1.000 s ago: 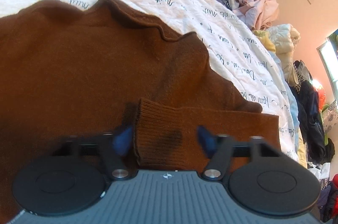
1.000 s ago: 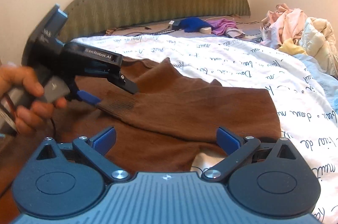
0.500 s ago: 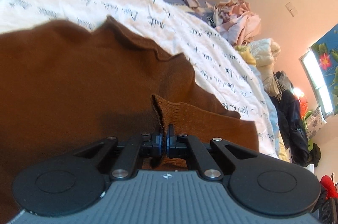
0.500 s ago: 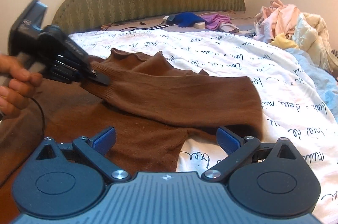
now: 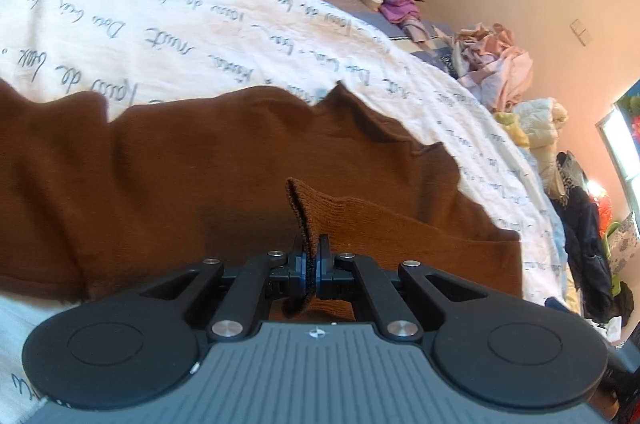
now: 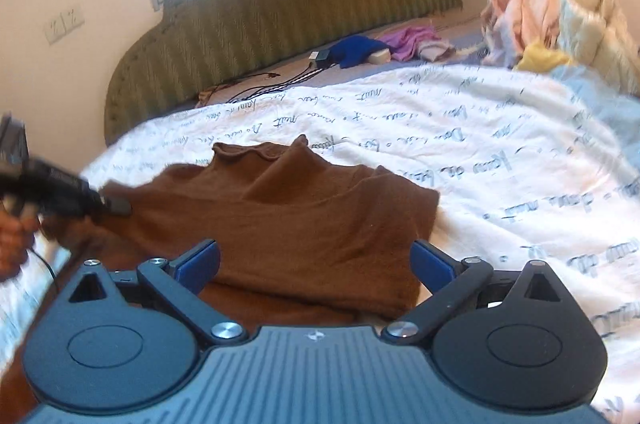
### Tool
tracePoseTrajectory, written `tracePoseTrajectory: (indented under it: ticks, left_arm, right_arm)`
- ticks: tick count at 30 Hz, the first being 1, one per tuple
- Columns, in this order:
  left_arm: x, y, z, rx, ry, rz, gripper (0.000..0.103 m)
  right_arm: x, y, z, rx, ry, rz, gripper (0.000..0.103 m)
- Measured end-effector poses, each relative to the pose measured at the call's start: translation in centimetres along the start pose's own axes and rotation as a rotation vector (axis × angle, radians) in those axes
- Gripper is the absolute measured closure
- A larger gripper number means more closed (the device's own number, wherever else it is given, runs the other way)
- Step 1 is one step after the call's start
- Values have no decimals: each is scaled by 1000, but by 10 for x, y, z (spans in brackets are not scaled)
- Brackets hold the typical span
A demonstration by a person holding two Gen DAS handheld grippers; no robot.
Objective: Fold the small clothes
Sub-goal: 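Carry the sleeve across the sweater body with the right gripper while the left gripper grasps the other cuff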
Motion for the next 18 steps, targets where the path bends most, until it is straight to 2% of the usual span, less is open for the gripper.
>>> tracePoseTrajectory:
  ticks: [3, 5, 7, 10, 12, 14, 15, 16, 18]
  left_arm:
    - [19, -2, 7, 10, 20, -15, 99]
    - [31, -3, 9, -5, 47, -29, 99]
    - [36, -5, 11, -1, 47, -29, 97]
    - [40, -8, 14, -4, 47, -24, 95]
    - [41, -10, 15, -8, 52, -14, 89]
    - [41, -11, 15, -12, 56, 2, 88]
    - [41, -11, 14, -11, 55, -1, 86]
    - [43, -12, 13, -11, 54, -5, 85]
    - [44, -12, 9, -11, 58, -11, 85]
  right_arm:
    - [-6, 8, 17, 13, -45, -3, 2]
    - [-10, 12, 27, 25, -37, 16, 2]
    - [-16, 15, 37, 37, -1, 83, 3]
    - [-15, 13, 52, 53, 117, 203, 10]
    - [-12, 6, 63, 81, 146, 236, 11]
    - [-22, -9, 80, 157, -1, 178, 13]
    - [-25, -16, 86, 172, -70, 92, 20]
    - [-21, -19, 86, 158, -103, -10, 23]
    - [-14, -24, 84, 184, -176, -132, 23]
Point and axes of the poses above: each gripper's, at about its wrist camera, not at the fingertips, and z roughly the way its jaws point, x to its left, y to its top, the point moved 8 cm from there along z, roughly the way its jaws point, and after that the axes turned 3 degrees about -z, right-handed, at the moved point
